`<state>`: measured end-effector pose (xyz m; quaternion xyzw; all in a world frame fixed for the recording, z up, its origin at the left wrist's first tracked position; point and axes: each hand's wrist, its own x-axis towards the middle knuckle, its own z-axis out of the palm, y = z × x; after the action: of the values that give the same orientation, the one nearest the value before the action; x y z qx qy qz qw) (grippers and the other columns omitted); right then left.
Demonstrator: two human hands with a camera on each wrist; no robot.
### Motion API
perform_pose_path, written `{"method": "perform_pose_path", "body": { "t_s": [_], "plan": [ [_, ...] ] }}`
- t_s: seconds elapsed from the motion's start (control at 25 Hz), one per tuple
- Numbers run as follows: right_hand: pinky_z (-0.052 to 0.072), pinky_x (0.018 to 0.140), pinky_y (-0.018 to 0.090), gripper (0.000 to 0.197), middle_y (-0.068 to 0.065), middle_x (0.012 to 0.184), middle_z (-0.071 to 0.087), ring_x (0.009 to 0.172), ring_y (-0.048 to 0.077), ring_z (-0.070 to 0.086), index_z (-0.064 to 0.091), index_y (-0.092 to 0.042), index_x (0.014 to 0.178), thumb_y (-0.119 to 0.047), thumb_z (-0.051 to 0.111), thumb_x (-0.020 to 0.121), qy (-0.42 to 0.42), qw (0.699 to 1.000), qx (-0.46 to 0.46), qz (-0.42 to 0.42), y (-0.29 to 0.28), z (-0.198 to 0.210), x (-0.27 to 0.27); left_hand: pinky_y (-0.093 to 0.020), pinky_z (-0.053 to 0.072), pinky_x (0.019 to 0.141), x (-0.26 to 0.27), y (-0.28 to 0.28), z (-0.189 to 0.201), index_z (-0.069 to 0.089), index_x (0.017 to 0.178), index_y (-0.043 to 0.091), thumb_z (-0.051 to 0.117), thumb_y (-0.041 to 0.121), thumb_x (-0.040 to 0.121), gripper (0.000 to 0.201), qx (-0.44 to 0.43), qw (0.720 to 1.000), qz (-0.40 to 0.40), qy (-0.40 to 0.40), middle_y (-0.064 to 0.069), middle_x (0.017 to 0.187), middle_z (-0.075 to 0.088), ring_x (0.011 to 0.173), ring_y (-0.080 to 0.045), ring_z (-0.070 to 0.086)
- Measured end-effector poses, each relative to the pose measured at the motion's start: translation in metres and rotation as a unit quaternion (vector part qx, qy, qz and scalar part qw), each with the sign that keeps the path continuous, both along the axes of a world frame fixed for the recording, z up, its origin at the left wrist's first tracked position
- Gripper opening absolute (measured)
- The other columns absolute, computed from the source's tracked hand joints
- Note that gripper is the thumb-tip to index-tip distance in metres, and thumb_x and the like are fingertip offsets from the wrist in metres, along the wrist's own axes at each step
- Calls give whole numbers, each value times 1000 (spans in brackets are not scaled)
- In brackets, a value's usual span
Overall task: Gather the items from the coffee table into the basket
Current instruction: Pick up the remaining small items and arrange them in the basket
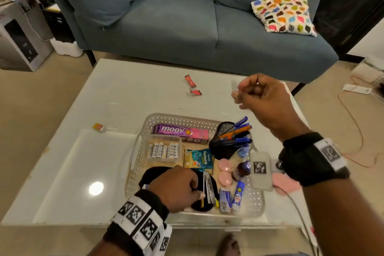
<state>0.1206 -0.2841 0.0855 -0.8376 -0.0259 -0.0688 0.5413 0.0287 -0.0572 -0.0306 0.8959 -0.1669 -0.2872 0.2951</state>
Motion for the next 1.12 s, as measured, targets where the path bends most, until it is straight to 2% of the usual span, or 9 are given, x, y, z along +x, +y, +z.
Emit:
{"method": "perform_pose_path", "body": {
  "t_s": [0.12, 0.2, 0.28, 0.4, 0.6, 0.68, 0.84, 1.04, 1.12],
  "plan": [
    [60, 63, 23, 29, 10, 93, 77, 81, 18, 77, 64, -9, 112, -8, 78, 88, 65, 992, 104, -35, 29, -22, -67, -27, 52, 76, 3, 8, 1, 69, 103, 20, 69, 44, 90, 27, -23, 999, 8, -24, 5, 91, 71, 81, -11, 67],
    [58, 61, 24, 31, 13, 92, 76, 82, 23, 76, 65, -10, 112, -4, 79, 86, 107, 983, 138, -54, 44, -48, -99, -27, 54, 75, 5, 13, 2, 64, 119, 24, 69, 45, 90, 37, -43, 998, 24, -41, 7, 92, 71, 78, -8, 66],
    [60, 65, 29, 31, 11, 92, 77, 87, 28, 76, 65, -13, 110, -4, 80, 85, 138, 977, 148, -66, 54, -75, -115, -31, 56, 77, 5, 17, 2, 55, 133, 26, 70, 44, 89, 50, -60, 995, 38, -69, 8, 93, 69, 76, -8, 64],
    [59, 61, 24, 27, 10, 91, 77, 83, 23, 77, 65, -13, 110, -3, 77, 88, 178, 966, 171, -78, 67, -101, -120, -34, 56, 79, 6, 19, 3, 45, 142, 27, 74, 37, 87, 64, -98, 988, 60, -105, 7, 98, 64, 75, -8, 61],
    [57, 61, 23, 22, 17, 94, 75, 74, 15, 72, 66, -9, 108, -3, 75, 89, 208, 963, 169, -39, 76, -115, -110, -25, 54, 76, 10, 15, -1, 50, 141, 32, 77, 21, 83, 64, -161, 974, 59, -147, 10, 107, 61, 79, -5, 60],
    [57, 60, 23, 22, 16, 93, 75, 70, 13, 71, 66, -7, 108, -5, 77, 89, 209, 962, 172, -35, 74, -113, -106, -20, 52, 76, 11, 14, -1, 57, 137, 31, 78, 23, 82, 59, -169, 970, 66, -164, 11, 107, 62, 80, -2, 58],
    [57, 64, 27, 19, 13, 91, 76, 72, 16, 74, 67, -10, 106, -14, 77, 90, 215, 963, 161, -19, 72, -112, -104, -24, 56, 71, 12, 23, 0, 62, 130, 30, 80, 26, 80, 54, -164, 963, 94, -191, 13, 105, 62, 79, -6, 62],
    [52, 60, 15, 16, 21, 96, 74, 76, 17, 73, 68, -9, 105, -16, 74, 93, 201, 965, 166, -12, 63, -109, -101, -18, 50, 68, 29, 50, 6, 65, 128, 25, 85, 12, 73, 60, -80, 962, 170, -196, 8, 101, 63, 72, -12, 64],
    [49, 57, 10, 16, 25, 97, 72, 77, 19, 71, 68, -6, 105, -14, 73, 93, 193, 965, 176, -6, 60, -104, -101, -25, 52, 76, 38, 55, 11, 65, 130, 21, 87, 13, 71, 63, -21, 962, 174, -208, 4, 103, 66, 74, -14, 63]
  ]
}}
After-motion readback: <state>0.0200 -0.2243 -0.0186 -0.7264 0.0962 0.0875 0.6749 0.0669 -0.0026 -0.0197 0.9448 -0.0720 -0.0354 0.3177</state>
